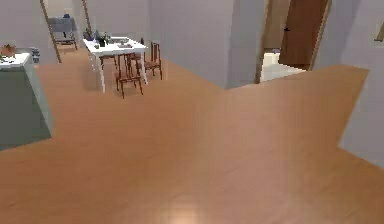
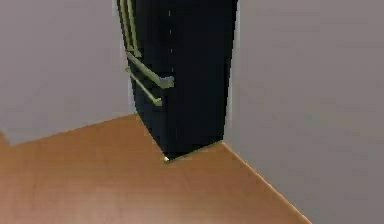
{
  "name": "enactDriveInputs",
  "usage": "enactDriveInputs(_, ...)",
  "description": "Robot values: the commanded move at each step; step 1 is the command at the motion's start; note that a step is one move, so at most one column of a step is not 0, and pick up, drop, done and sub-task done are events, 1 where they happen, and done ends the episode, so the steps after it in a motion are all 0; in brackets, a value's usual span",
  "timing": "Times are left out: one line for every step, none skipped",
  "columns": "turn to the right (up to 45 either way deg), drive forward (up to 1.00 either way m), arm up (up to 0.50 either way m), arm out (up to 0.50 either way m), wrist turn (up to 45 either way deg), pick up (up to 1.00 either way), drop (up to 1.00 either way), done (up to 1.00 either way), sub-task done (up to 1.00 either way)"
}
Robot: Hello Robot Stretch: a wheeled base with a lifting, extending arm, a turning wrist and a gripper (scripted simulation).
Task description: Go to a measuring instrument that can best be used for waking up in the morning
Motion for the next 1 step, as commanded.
enactDriveInputs(24.0, 0.00, 0.00, 0.00, 0.0, 0.00, 0.00, 0.00, 0.00)
